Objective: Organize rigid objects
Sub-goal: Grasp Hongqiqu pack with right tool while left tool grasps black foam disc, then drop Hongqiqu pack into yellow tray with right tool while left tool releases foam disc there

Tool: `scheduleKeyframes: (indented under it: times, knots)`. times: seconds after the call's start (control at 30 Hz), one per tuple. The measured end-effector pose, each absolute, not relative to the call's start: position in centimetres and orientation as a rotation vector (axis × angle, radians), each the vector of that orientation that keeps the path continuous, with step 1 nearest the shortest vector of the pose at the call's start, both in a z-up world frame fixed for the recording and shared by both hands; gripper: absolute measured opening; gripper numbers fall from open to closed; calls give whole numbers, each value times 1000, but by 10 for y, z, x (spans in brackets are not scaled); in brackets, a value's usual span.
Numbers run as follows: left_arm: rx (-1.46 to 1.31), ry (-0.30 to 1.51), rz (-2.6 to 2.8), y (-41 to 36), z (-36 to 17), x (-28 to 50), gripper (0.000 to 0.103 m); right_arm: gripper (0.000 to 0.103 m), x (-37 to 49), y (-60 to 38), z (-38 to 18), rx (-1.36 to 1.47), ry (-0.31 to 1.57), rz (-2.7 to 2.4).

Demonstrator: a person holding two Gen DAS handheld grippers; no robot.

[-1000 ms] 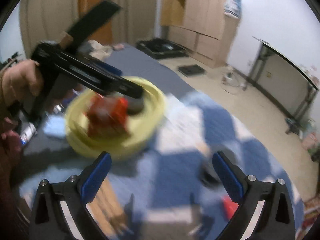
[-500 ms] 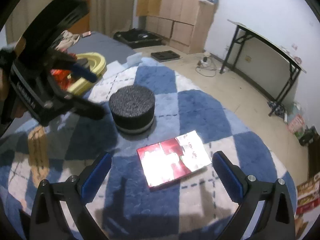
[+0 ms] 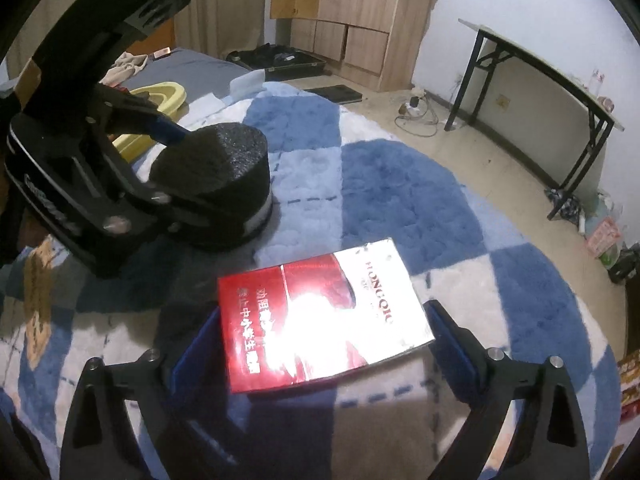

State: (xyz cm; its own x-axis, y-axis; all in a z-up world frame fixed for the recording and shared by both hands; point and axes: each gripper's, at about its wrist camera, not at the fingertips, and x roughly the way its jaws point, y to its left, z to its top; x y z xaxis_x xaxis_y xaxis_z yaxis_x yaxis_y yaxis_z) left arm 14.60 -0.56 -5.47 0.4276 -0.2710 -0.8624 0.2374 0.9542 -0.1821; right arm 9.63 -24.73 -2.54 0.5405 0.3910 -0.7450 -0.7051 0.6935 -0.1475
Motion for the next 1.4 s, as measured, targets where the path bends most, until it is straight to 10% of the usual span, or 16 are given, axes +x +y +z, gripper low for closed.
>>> scheduleKeyframes:
  times: [0.53,0.77,1.4]
  knots:
    - [-256,809,25,179,63,56,71,93,74,-161,43,-349,660,765]
    - [-352,904,259,292,23,-25,71,92,66,-23,65,-352,703,918]
    - [-353,1025,147,295,-47,-16,73,92,110,114,6,-443,810,867]
